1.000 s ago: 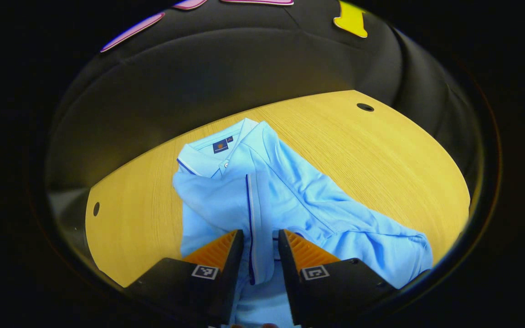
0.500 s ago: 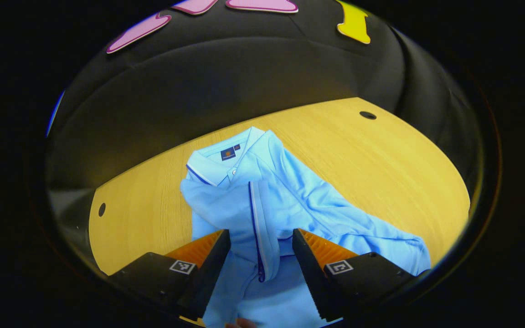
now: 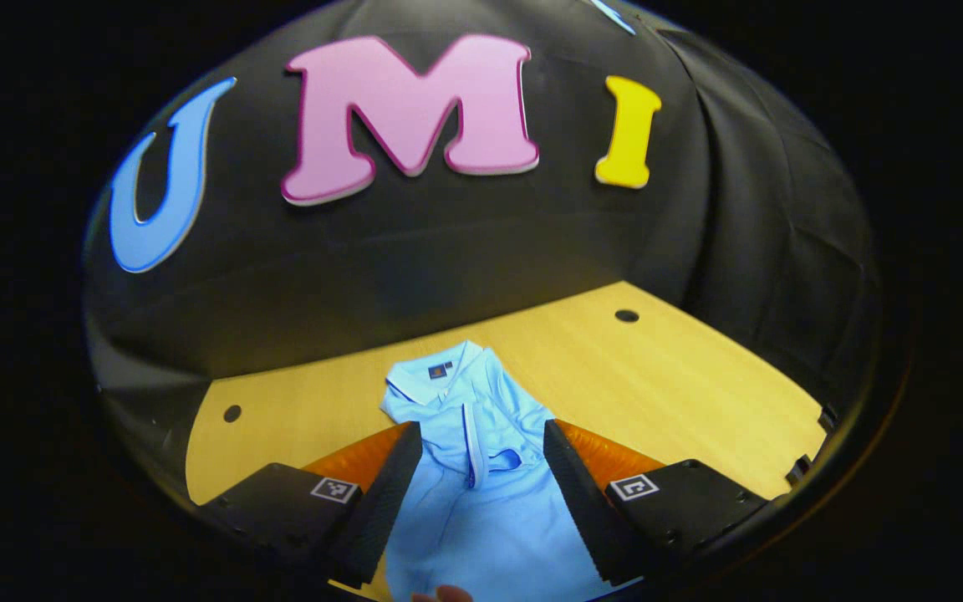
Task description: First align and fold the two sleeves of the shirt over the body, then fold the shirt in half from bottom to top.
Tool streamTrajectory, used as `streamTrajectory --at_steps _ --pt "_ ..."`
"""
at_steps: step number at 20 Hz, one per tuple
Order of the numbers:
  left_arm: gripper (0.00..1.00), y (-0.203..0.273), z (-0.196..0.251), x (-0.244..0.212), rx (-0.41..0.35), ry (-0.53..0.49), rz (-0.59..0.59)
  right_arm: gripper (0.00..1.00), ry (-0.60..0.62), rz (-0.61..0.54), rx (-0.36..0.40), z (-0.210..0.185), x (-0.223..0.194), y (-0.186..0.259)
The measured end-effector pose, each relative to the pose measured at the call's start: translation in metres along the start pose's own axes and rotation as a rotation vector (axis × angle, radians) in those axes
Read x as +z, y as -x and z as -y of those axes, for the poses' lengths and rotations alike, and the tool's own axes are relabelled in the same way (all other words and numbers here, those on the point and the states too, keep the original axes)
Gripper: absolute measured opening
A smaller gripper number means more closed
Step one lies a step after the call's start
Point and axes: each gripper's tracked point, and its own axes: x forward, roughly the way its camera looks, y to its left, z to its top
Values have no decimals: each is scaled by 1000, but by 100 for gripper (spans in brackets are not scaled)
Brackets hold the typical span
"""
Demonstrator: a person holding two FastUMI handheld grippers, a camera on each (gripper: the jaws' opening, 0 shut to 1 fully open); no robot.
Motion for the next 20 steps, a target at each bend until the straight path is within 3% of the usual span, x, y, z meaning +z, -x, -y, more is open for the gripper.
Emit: streamTrajectory --at_steps 7,12,17,20 --pt "94 204 -10 63 65 16 323 83 8 28 17 -12 16 15" --pt "96 293 -21 75 137 6 442 90 26 68 46 -35 30 34" --pt "96 328 -14 53 153 -24 432 93 37 108 55 -46 37 56" --pt "96 309 -12 -17 134 43 246 96 35 -25 43 -36 -14 67"
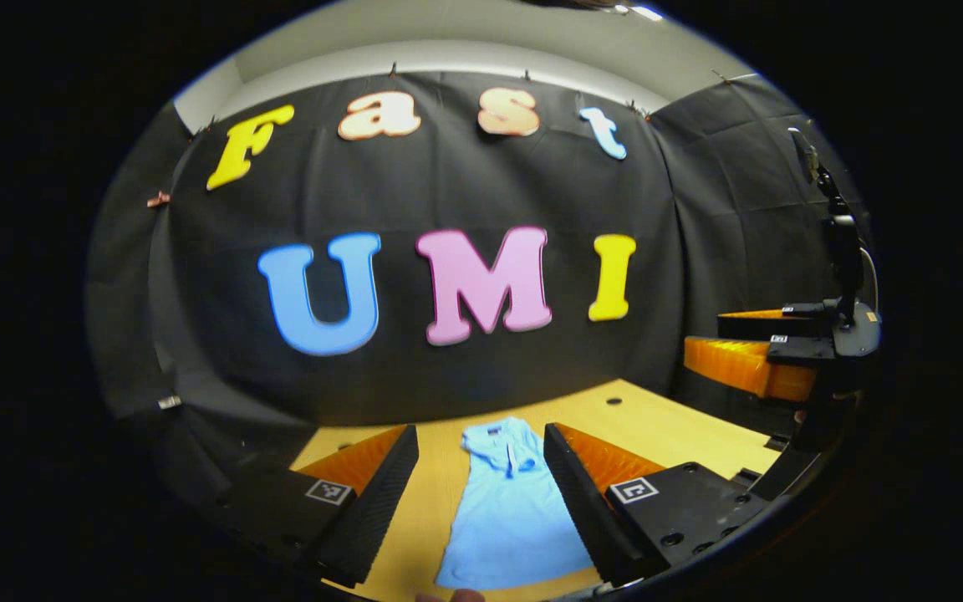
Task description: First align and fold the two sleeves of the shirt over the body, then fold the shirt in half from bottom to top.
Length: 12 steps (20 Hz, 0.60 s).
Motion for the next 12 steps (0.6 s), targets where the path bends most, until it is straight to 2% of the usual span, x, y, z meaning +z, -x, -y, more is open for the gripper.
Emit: streamTrajectory --at_steps 4,7,9,12 --pt "98 -6 -9 -160 -3 114 -410 97 -6 -367 -9 18 -143 9" --pt "99 -15 -25 -259 28 174 -624 97 -92 -651 -52 34 -251 16" --pt "99 -31 -33 -297 61 197 -730 98 -166 -808 -101 43 -300 18" --pt "98 -44 -41 -316 91 215 -801 100 -162 -916 -142 50 -334 21"
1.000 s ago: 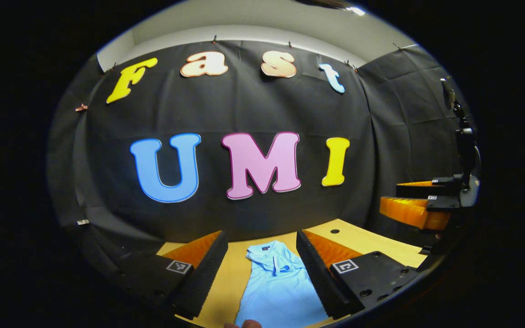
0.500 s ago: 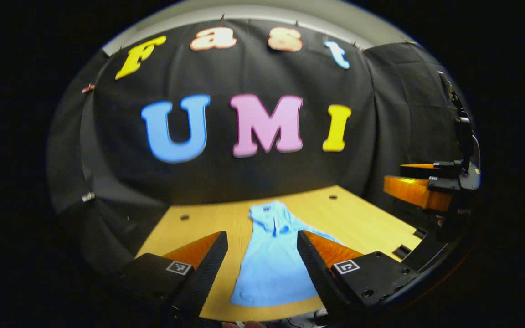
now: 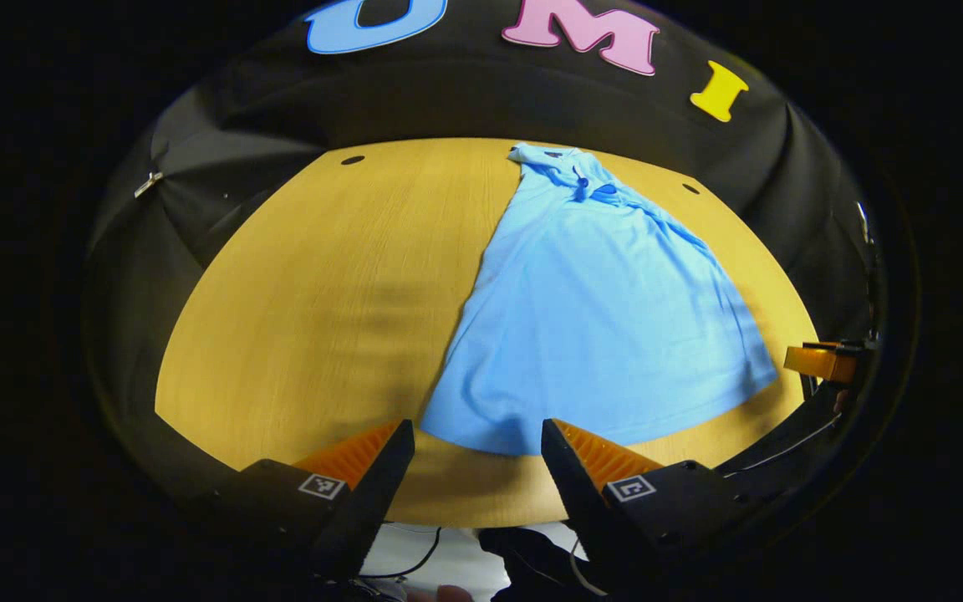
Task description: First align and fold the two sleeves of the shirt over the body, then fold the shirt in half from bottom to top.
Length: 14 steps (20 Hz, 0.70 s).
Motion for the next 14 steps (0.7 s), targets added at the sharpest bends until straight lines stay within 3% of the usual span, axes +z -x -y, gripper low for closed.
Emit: streamTrajectory --at_steps 5,10,14 --pt "97 -19 -7 -8 20 -11 -69 99 70 -23 -13 1 -15 -14" --pt "99 -21 -10 -7 29 -33 -74 98 66 -50 4 -8 -19 -27" --pt "97 -25 -7 -4 25 -28 -83 91 77 -67 29 -15 -18 -28"
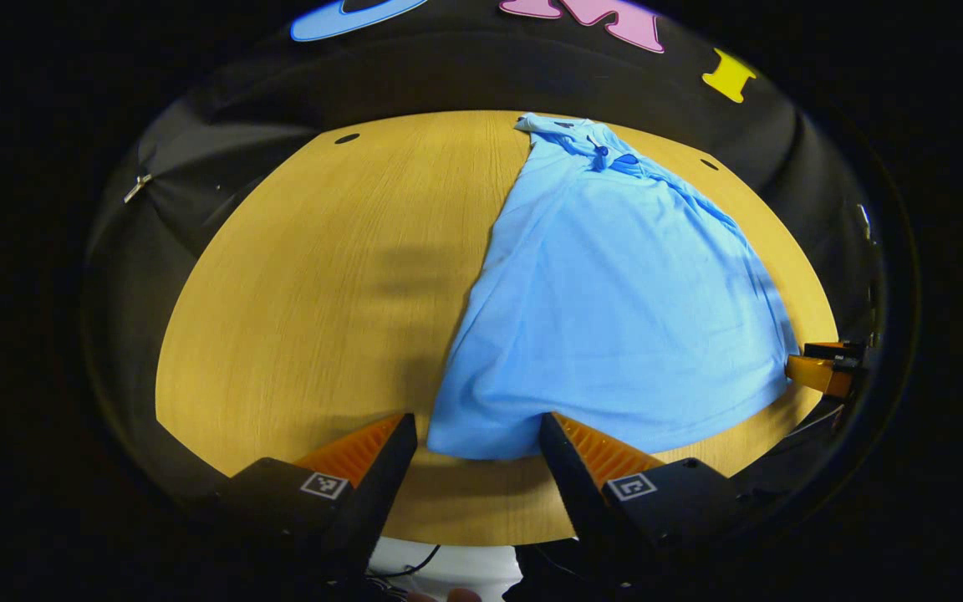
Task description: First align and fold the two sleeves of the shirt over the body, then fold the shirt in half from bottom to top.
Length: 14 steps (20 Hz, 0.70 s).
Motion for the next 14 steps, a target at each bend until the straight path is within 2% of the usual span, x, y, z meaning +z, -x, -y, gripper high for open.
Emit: streamTrajectory --at_steps 2,3,4,5,6,7,8,9,11,14 --pt "87 1 5 0 -10 -15 -2 79 19 0 20 -7 1 -4" --pt "83 1 8 0 -17 -26 -1 67 26 8 28 -11 3 -4" --pt "67 0 10 0 -25 -36 2 57 26 7 43 -15 3 -4" --pt "56 0 14 2 -35 -44 6 40 21 13 60 -20 4 -5" --pt "35 -1 14 3 -29 -49 17 31 5 10 69 -23 5 -4" --pt "14 0 15 5 -24 -51 24 9 -9 20 77 -24 7 -6" --pt "8 -2 16 6 -18 -50 28 9 -15 24 95 -27 8 -7" --pt "7 -2 18 8 -21 -47 29 5 -22 28 111 -29 10 -7" --pt "6 -1 23 17 -42 -20 30 5 -62 51 133 -28 23 -3" --pt "6 9 29 71 -66 17 122 5 -118 183 147 -22 86 10"
